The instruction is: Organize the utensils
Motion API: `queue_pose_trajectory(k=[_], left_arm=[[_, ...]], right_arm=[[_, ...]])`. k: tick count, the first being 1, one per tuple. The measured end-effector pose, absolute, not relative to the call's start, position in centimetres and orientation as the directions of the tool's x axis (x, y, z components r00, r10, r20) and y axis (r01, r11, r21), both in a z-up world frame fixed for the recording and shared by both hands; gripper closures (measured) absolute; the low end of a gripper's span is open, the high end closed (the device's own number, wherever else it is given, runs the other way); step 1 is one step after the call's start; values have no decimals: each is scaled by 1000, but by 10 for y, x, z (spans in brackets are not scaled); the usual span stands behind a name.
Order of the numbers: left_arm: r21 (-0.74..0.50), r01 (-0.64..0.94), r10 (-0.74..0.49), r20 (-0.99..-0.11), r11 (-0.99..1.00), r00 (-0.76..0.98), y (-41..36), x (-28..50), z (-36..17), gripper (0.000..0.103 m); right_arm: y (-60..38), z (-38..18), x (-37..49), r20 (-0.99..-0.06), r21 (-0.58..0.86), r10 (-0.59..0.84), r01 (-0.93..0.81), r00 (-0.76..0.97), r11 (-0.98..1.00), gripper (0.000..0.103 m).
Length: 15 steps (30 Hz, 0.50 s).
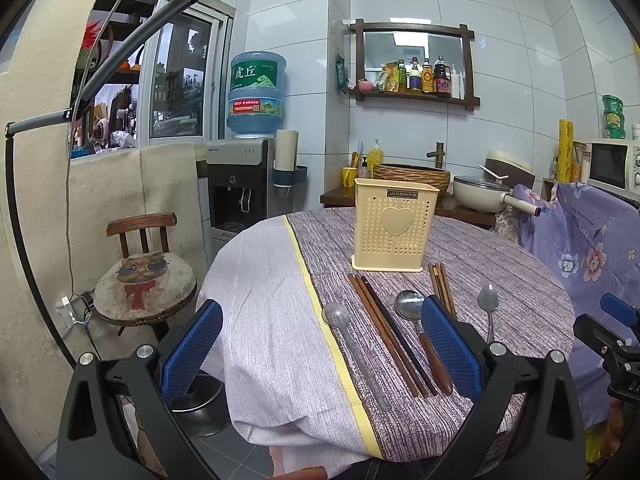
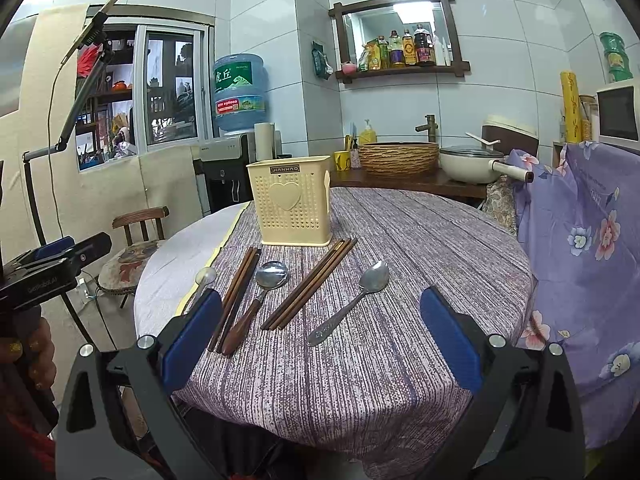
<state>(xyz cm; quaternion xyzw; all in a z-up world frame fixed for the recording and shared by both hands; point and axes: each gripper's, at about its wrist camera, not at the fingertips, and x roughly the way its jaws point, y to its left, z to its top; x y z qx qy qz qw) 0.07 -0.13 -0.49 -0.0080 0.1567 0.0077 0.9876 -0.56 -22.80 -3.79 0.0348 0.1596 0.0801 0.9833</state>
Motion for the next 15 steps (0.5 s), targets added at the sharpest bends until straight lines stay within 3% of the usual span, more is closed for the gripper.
queue_pose_trajectory(k=[15], left_arm=[[-14, -17, 12, -315, 1000, 949, 0, 2, -8, 5]], right_arm=[[-222, -42, -4, -311, 91, 170, -149, 935, 985, 5]])
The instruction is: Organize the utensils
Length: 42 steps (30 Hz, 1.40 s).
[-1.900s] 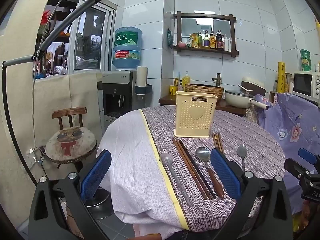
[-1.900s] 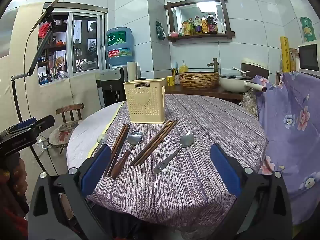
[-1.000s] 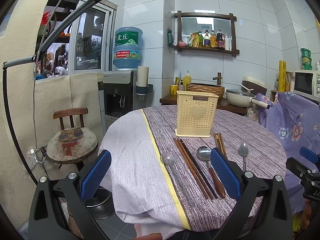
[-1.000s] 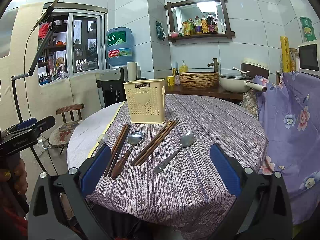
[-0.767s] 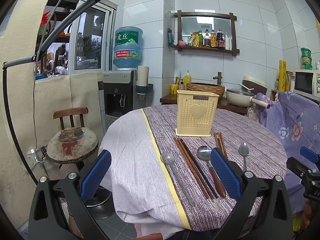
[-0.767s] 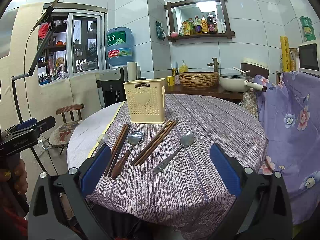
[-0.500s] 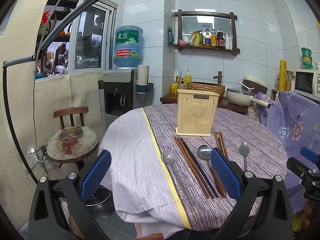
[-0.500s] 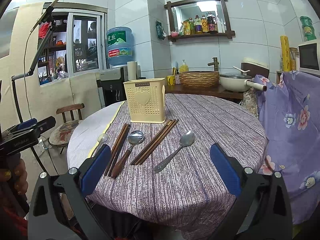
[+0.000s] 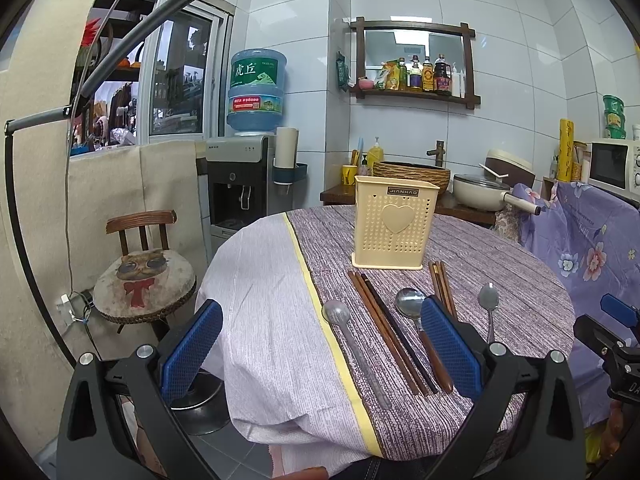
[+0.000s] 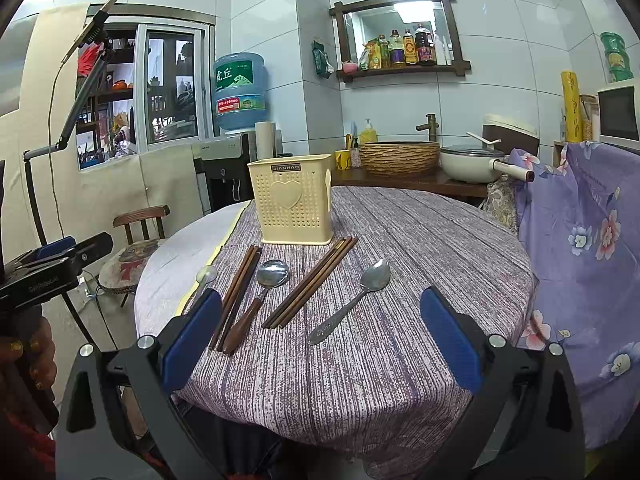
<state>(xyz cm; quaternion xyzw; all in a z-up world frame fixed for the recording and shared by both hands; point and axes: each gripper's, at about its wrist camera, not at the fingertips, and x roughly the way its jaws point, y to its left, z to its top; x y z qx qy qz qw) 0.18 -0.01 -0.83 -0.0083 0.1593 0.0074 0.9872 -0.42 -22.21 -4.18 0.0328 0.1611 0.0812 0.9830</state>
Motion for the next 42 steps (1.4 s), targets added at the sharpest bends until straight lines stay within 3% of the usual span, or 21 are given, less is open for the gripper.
queue_pose_trajectory(k=[33, 42], left_arm=[[-12, -18, 13, -320, 1000, 947, -1, 3, -10, 5], [11, -6, 10, -363, 1000, 932, 4, 9, -22, 5]], right_arm=[[-221, -45, -5, -317, 92, 175, -153, 932, 984, 5], [-222, -52, 5, -357, 86, 141, -118, 923, 989, 5]])
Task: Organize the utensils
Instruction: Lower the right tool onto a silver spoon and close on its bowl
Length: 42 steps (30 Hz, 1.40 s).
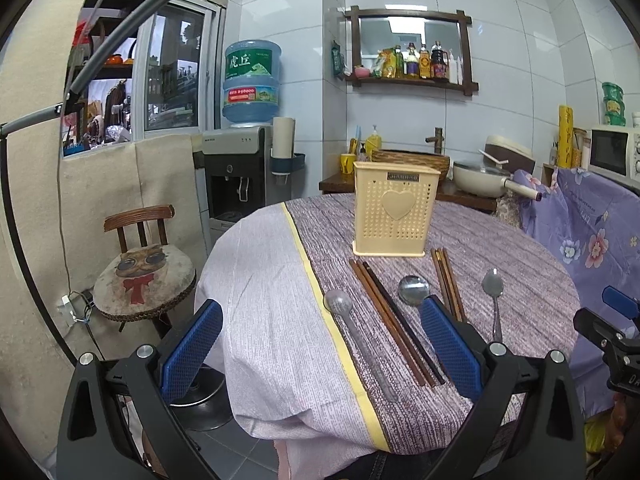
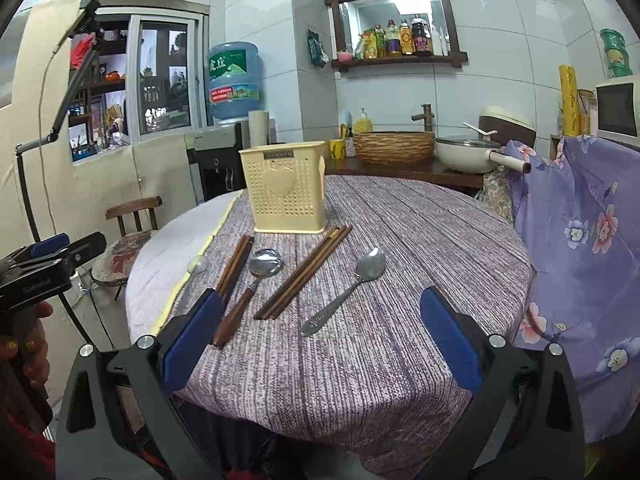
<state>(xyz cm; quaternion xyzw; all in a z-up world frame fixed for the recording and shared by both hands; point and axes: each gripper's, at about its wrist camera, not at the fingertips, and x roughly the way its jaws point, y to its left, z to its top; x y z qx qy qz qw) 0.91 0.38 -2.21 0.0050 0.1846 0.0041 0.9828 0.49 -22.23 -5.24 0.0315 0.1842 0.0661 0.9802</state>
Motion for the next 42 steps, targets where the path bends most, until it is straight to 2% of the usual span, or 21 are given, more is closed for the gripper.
queue_pose_trajectory(k=[7, 13, 17, 20, 24, 29, 34, 42], left_arm=[[14, -10, 15, -454, 1000, 891, 6, 33, -37, 5], [15, -46, 46, -543, 999, 838, 13, 71, -39, 5], [-5, -48, 35, -613, 999, 789, 13, 101, -44, 7], [-15, -42, 22, -648, 999, 761, 9, 116, -48, 11], [-14, -49, 27, -666, 999, 745, 5, 127, -49, 15], [-19, -54, 27, -682, 998, 731, 7, 134, -50, 16], [-23, -47, 17, -693, 999, 720, 9, 138, -53, 16], [-37, -46, 6, -705, 998, 710, 14, 142, -58, 16]], right_arm=[[-238, -66, 30, -437, 124, 110, -61, 893, 990, 5], [-243, -75, 75, -559, 107, 30, 36, 829, 994, 5], [-247, -78, 105, -609, 132, 3, 98, 793, 986, 5], [-248, -78, 125, -635, 163, 6, 126, 773, 979, 11], [-240, -77, 152, -678, 149, -10, 152, 735, 977, 25], [-226, -84, 185, -725, 126, -20, 162, 688, 979, 33], [-220, -100, 205, -776, 93, -48, 191, 628, 977, 46], [-211, -105, 224, -784, 32, -90, 185, 614, 982, 50]])
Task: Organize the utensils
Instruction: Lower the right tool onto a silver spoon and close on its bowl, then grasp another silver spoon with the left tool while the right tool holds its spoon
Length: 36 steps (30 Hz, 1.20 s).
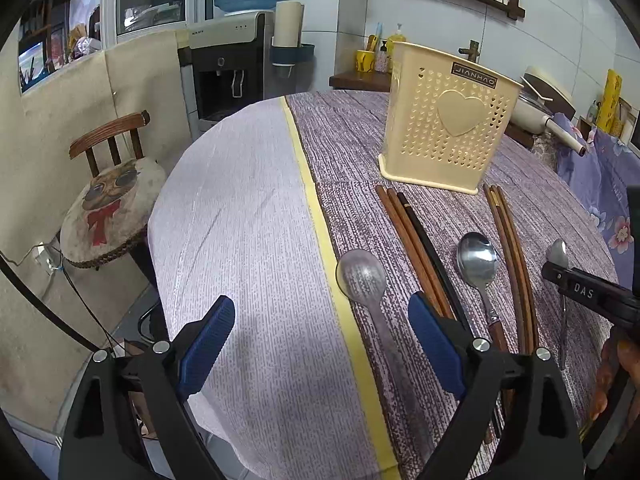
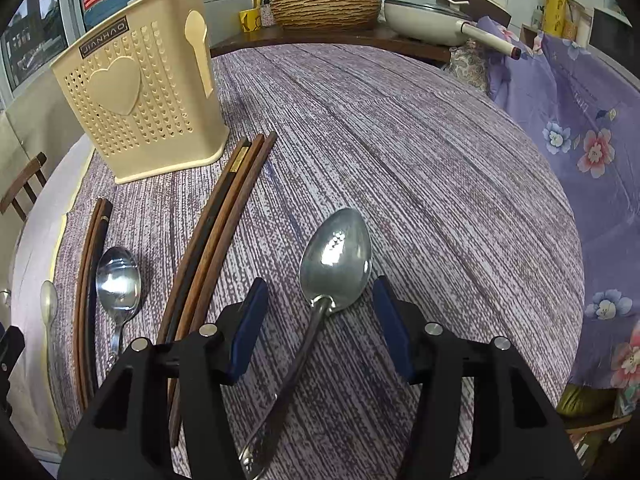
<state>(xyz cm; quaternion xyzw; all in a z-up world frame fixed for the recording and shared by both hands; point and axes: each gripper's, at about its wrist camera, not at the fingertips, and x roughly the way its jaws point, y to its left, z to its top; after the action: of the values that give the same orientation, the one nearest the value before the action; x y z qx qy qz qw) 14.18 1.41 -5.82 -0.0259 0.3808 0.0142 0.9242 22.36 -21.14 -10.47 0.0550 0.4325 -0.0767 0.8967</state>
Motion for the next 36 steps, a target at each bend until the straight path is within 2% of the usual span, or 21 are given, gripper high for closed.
queue_pose_trajectory(k=[4, 14, 20, 27, 36], left_arm=[[-43, -46, 3, -707, 998, 708, 16, 143, -59, 16], [-34, -31, -3, -714, 999, 701, 13, 143, -61, 16], [-20, -25, 2, -723, 999, 690, 5, 152, -60, 16], [0, -28, 17, -778, 1000, 628, -9, 170, -71, 35], [17, -41, 37, -810, 999, 586, -19, 184, -80, 45]], right_arm=[[-208, -103, 236, -785, 22, -89, 171, 613, 985, 56], [-206, -104, 247, -785, 21, -62, 127, 616, 992, 59], [-209, -103, 246, -786, 27, -45, 107, 617, 994, 64], [-208, -104, 243, -780, 25, -36, 88, 625, 996, 65], [-206, -105, 243, -781, 21, -33, 79, 624, 997, 65]])
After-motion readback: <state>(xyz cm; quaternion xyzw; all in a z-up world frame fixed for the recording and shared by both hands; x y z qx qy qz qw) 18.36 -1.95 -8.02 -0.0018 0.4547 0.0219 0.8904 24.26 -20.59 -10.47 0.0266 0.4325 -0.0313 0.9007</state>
